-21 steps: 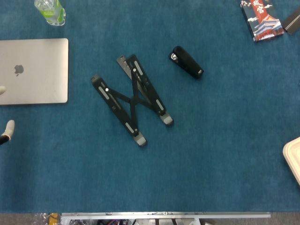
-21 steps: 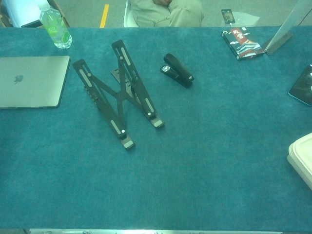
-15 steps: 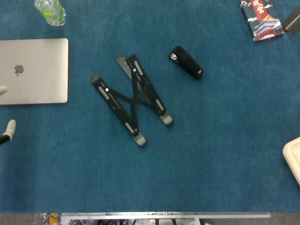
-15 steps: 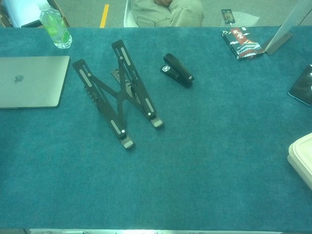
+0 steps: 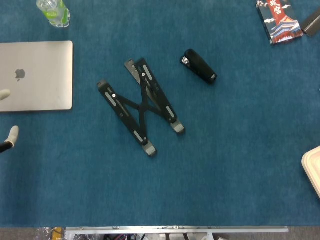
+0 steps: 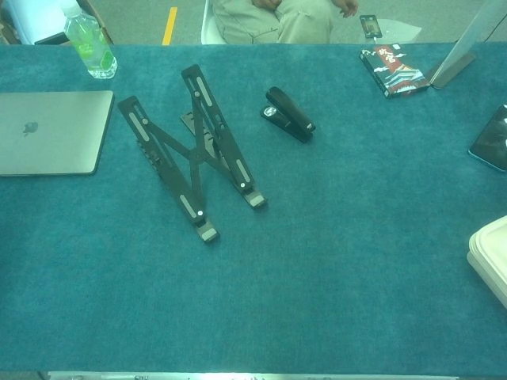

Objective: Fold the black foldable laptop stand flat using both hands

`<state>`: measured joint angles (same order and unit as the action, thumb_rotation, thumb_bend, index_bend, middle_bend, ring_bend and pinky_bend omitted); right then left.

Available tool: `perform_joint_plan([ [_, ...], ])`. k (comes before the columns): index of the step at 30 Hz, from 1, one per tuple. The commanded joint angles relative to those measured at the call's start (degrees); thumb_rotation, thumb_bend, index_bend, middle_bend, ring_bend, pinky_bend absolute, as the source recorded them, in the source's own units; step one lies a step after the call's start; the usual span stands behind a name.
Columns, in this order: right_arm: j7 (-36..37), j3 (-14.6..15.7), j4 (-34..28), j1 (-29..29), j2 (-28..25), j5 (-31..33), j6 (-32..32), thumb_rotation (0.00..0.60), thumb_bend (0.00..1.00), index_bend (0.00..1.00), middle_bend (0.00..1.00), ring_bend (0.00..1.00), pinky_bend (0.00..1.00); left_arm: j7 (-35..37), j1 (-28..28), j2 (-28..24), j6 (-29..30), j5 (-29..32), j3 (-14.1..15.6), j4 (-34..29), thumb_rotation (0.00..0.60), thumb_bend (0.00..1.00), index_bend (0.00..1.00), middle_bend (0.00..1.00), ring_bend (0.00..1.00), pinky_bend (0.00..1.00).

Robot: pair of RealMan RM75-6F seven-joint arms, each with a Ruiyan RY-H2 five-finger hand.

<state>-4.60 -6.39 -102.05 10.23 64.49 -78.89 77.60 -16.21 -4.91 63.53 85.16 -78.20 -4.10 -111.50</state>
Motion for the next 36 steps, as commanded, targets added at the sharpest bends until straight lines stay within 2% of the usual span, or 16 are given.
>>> perform_joint_plan([
  [1, 4.47, 0.29, -0.37, 0.77, -0.62, -1.59, -1.63, 0.600, 0.01, 0.00, 0.12, 0.01, 0.07, 0.54, -0.29, -1.09, -0.71, -0.35, 0.21, -0.89, 0.600, 0.28, 0.23, 0.14, 0.06, 0.05],
  [9, 10.68, 0.62, -0.51, 2.88, -2.09, -5.41, -4.15, 0.600, 0.01, 0.00, 0.12, 0.01, 0.07, 4.12, -1.53, -3.71, -3.86, -1.80, 0.96, -2.38, 0.600, 0.28, 0.23, 0.15, 0.07, 0.06],
  [19, 23.48, -0.97, -1.86, 8.47, -3.36, -8.55, -9.75, 0.600, 0.01, 0.00, 0.12, 0.01, 0.07, 6.15, -4.42, -5.21, -7.77, -2.00, 0.31, -2.14, 0.600, 0.28, 0.23, 0.15, 0.07, 0.06],
  [30, 48.58, -4.64, -1.40, 20.61, -1.61, -8.08, -23.48, 0.600, 0.01, 0.00, 0.12, 0.01, 0.07, 5.24, -3.47, -4.66, -5.06, -0.56, -0.01, -1.36, 0.600, 0.28, 0.23, 0.15, 0.07, 0.06],
  [36, 58.48, -5.88, 1.34, 26.64, 1.25, -6.18, -31.02, 0.600, 0.01, 0.00, 0.12, 0.01, 0.07, 5.37, -2.98, -4.95, -4.12, -0.32, 0.01, -1.04, 0.600, 0.28, 0.23, 0.15, 0.07, 0.06],
])
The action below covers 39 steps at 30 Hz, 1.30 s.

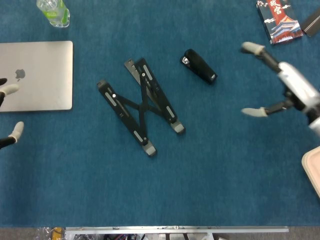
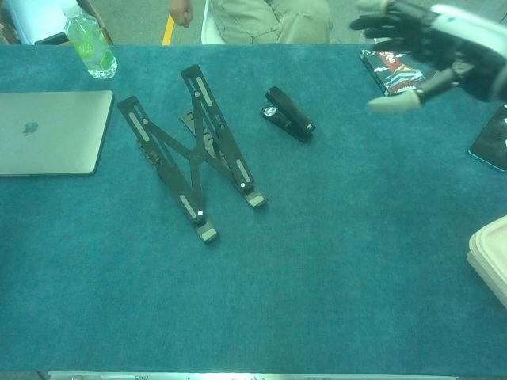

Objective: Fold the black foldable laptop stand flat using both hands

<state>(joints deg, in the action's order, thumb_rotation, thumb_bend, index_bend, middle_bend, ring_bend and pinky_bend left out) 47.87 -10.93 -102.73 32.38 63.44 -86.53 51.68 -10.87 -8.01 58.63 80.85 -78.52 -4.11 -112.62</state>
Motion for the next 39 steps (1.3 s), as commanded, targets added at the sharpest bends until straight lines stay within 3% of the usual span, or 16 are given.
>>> perform_joint_plan([
  [1, 7.81, -1.59, 2.75, 5.66, 3.21, 1.79, -6.39, 0.600, 0.01, 0.00, 0.12, 0.01, 0.07, 0.13, 0.20, -0.12, 0.31, -0.02, 0.05, 0.13, 0.600, 0.28, 0.23, 0.15, 0.07, 0.06],
  [11, 21.00, -3.16, 10.28, 13.49, 11.47, 2.66, -13.68, 0.600, 0.01, 0.00, 0.14, 0.01, 0.07, 0.92, 0.68, -0.69, 1.37, -0.23, -0.02, 0.21, 0.600, 0.28, 0.23, 0.15, 0.07, 0.06],
  [23, 29.69, -2.44, 19.33, 19.53, 20.53, -0.83, -14.10, 0.600, 0.01, 0.03, 0.17, 0.01, 0.07, 2.37, 0.95, -0.90, 1.82, -0.34, -0.14, 0.83, 0.600, 0.28, 0.23, 0.15, 0.07, 0.06],
  [39, 34.16, -1.13, 28.96, 26.05, 27.87, -1.39, -14.45, 0.600, 0.01, 0.03, 0.17, 0.01, 0.07, 4.21, 1.19, -1.26, 1.68, -0.20, -0.09, 1.87, 0.600, 0.28, 0.23, 0.15, 0.07, 0.06],
])
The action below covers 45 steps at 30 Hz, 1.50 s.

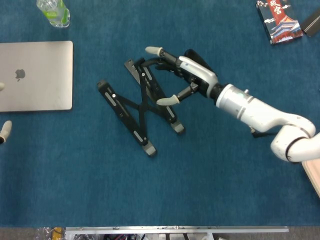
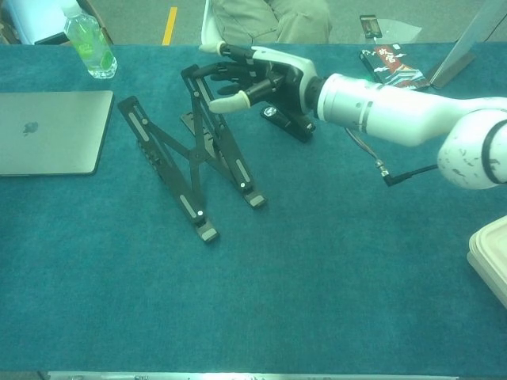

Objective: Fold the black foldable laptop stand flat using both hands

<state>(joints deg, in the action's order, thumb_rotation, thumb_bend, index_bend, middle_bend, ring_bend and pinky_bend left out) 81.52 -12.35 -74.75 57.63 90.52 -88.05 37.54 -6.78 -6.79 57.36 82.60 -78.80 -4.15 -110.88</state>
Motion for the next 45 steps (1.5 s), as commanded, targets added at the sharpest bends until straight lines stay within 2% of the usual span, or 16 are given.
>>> perform_joint_plan([
  [1, 0.86, 0.38, 1.45, 1.20, 1.10, 0.08, -0.36, 0.600, 0.01, 0.03, 0.17, 0.01, 0.07, 0.16, -0.07, 0.01, -0.17, 0.15, -0.06, 0.22, 0.600, 0.28, 0.23, 0.15, 0.07, 0.06],
  [9, 3.12, 0.87, 4.34, 3.22, 2.85, 0.06, -0.30, 0.600, 0.01, 0.03, 0.17, 0.01, 0.07, 0.68, 0.03, 0.01, -0.11, 0.32, -0.13, 0.58, 0.600, 0.28, 0.23, 0.15, 0.07, 0.06],
  [14, 3.87, 1.72, 3.63, 2.46, 1.32, -0.16, 1.84, 0.600, 0.01, 0.03, 0.17, 0.01, 0.07, 0.93, 0.60, -0.28, 0.55, -0.19, 0.23, 0.40, 0.600, 0.28, 0.23, 0.15, 0.07, 0.06],
  [22, 2.46, 2.30, 3.70, 1.84, 0.11, 1.68, 1.85, 0.600, 0.01, 0.03, 0.16, 0.01, 0.07, 0.75, 0.80, -0.32, 0.84, -0.85, 0.45, 0.12, 0.600, 0.28, 0.23, 0.15, 0.07, 0.06],
  [34, 4.60, 1.88, 9.59, 5.26, 5.84, 2.04, -1.22, 0.600, 0.00, 0.03, 0.16, 0.01, 0.07, 0.85, 0.89, -0.68, 0.92, -0.75, 0.31, 0.06, 0.600, 0.28, 0.23, 0.15, 0.07, 0.06],
  [39, 8.34, 3.38, 10.42, 6.96, 7.18, -0.88, -1.07, 0.600, 0.00, 0.03, 0.16, 0.01, 0.07, 1.33, 1.28, -1.03, 1.24, -1.06, 0.55, 0.08, 0.600, 0.28, 0.23, 0.15, 0.07, 0.06],
  [45, 9.96, 6.84, 6.11, 6.41, 4.16, -4.92, 2.92, 0.600, 0.00, 0.03, 0.16, 0.01, 0.07, 2.40, 1.91, -1.25, 1.85, -1.52, 0.84, 0.56, 0.600, 0.28, 0.23, 0.15, 0.07, 0.06],
])
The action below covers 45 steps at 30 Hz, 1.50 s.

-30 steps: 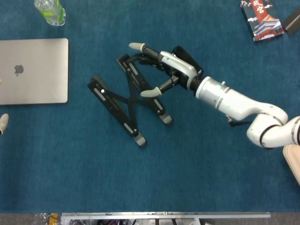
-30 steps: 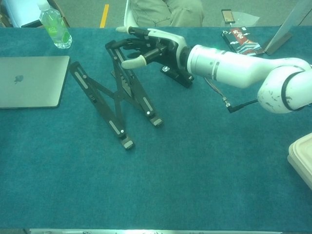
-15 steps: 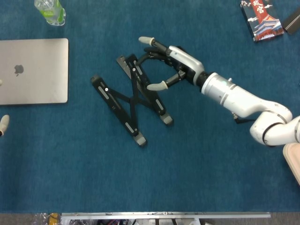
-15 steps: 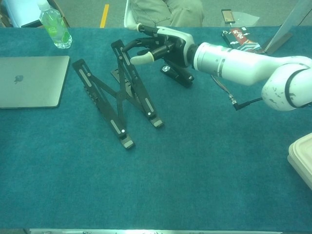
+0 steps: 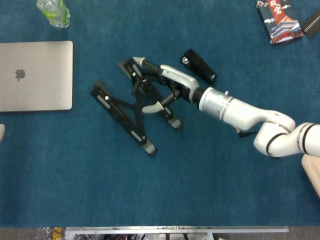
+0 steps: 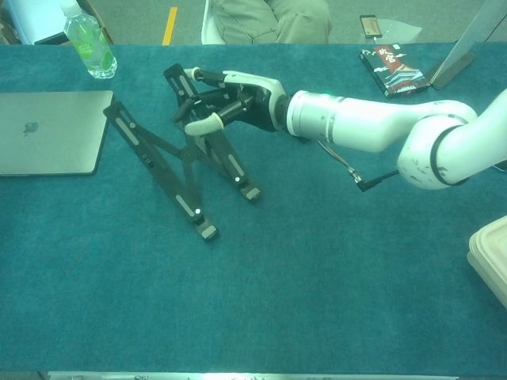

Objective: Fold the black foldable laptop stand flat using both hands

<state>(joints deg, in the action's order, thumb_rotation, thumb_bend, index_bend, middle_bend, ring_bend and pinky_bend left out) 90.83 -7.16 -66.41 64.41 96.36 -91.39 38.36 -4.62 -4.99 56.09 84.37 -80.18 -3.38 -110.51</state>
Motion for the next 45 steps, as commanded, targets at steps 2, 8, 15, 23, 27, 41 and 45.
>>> perform_joint_plan([
  [2, 1.07, 2.45, -3.94, -0.90, -2.95, -2.08, 3.41, 0.600, 0.00, 0.03, 0.16, 0.02, 0.07, 0.47, 0.11, 0.09, -0.08, -0.28, 0.19, 0.43, 0.600, 0.28, 0.23, 0.15, 0.07, 0.06],
  [8, 0.22, 4.85, -9.03, -2.68, -7.14, -3.15, 6.98, 0.600, 0.00, 0.03, 0.16, 0.03, 0.07, 0.73, -0.07, 0.42, -0.24, -0.98, 0.21, 0.65, 0.600, 0.28, 0.23, 0.15, 0.07, 0.06],
  [15, -1.39, 7.68, -14.93, -4.95, -12.01, -4.59, 11.00, 0.600, 0.00, 0.03, 0.16, 0.03, 0.07, 2.32, -0.45, 0.48, -1.57, -0.26, 0.15, 1.87, 0.600, 0.28, 0.23, 0.16, 0.07, 0.06],
  [23, -3.60, 10.52, -21.53, -7.35, -17.53, -6.32, 15.16, 0.600, 0.00, 0.03, 0.16, 0.03, 0.07, 4.96, -2.13, -0.04, -4.53, -1.05, 0.06, 2.10, 0.600, 0.28, 0.23, 0.17, 0.07, 0.06],
  [27, -4.03, 11.46, -23.34, -8.04, -18.90, -6.70, 16.18, 0.600, 0.00, 0.03, 0.16, 0.03, 0.07, 5.78, -3.69, -0.63, -6.66, -2.31, 0.03, 1.64, 0.600, 0.28, 0.23, 0.17, 0.07, 0.06],
  [41, -6.37, 15.45, -29.28, -9.70, -22.38, -10.42, 19.44, 0.600, 0.00, 0.03, 0.16, 0.03, 0.07, 7.68, -8.78, -2.75, -13.33, -7.85, 1.26, -0.51, 0.600, 0.28, 0.23, 0.17, 0.07, 0.06],
  [45, -7.73, 16.58, -31.25, -10.39, -23.57, -11.21, 20.48, 0.600, 0.00, 0.03, 0.16, 0.03, 0.07, 8.91, -9.90, -2.58, -14.61, -8.93, 1.58, -0.76, 0.600, 0.28, 0.23, 0.18, 0.07, 0.06],
])
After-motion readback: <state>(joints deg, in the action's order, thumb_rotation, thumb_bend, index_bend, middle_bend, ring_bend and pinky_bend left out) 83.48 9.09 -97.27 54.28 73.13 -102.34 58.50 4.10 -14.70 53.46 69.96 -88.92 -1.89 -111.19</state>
